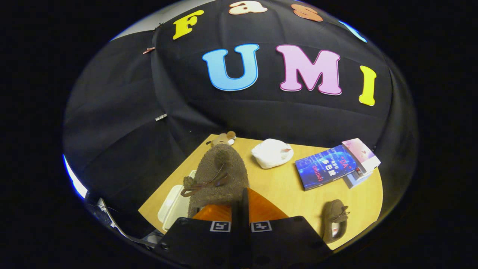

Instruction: Open the storage box then place both shoes into the box .Put the left shoe in first, then the right shoe, with the right side of both shoes facing outward in a uniform manner.

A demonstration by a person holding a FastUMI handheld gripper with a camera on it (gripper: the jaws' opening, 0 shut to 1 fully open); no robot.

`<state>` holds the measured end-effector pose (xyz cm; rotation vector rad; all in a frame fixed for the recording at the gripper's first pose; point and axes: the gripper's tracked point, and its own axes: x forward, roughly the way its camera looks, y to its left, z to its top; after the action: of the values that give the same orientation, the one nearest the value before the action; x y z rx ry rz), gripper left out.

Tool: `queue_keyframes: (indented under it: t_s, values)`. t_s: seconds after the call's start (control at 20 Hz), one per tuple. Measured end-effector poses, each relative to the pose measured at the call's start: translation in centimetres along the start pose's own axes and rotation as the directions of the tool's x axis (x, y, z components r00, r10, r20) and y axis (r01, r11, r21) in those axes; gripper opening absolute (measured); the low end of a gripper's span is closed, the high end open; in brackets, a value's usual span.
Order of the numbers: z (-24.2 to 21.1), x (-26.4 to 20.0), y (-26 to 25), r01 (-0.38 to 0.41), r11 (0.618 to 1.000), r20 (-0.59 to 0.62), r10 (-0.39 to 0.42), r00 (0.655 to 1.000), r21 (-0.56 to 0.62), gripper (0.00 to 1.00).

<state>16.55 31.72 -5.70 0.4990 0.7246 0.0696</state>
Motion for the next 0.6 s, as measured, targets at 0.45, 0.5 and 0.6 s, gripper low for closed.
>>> queue_keyframes:
  t_s: [0.45,0.5,0.6]
  values:
    - [-8.3,8.4,5.4,0.069,0.996,-0.149,-0.059,0.987,0.061,0.05]
    - [-9.1,9.1,5.7,0.079,0.995,-0.159,-0.069,0.985,0.061,0.05]
    - [-10.2,10.1,6.2,0.090,0.995,-0.172,-0.080,0.982,0.053,0.05]
